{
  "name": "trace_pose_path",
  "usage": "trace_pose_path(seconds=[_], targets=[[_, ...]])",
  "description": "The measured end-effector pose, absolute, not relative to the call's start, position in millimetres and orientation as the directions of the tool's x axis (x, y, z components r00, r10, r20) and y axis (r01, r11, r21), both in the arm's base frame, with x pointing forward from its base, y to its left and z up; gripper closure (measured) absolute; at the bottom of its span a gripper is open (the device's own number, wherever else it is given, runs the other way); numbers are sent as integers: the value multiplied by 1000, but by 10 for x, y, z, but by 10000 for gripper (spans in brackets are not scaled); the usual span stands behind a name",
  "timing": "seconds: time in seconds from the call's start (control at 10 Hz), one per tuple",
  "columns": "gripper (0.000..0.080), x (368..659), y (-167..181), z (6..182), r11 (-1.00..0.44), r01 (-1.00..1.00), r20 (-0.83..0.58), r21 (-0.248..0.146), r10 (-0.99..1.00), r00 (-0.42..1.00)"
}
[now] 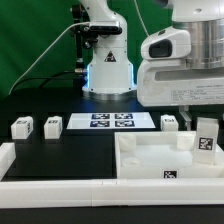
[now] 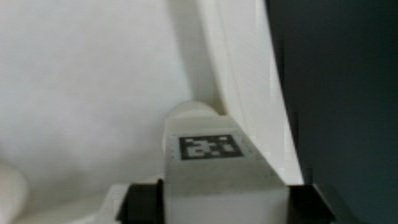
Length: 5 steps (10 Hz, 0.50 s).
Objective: Assemble one leg
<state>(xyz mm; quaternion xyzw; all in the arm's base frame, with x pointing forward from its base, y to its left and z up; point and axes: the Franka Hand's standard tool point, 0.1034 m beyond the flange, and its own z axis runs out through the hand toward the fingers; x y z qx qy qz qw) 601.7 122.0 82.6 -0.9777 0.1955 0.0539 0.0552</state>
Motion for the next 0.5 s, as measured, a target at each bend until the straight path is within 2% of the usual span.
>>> trace_pose_path(seconds=[0.2,0.5], targets=[[497,6014,1238,832,-826,-559,-146,-67,-546,825],[497,6009,1277,837,-599,-800,-173,-23,-786,594]])
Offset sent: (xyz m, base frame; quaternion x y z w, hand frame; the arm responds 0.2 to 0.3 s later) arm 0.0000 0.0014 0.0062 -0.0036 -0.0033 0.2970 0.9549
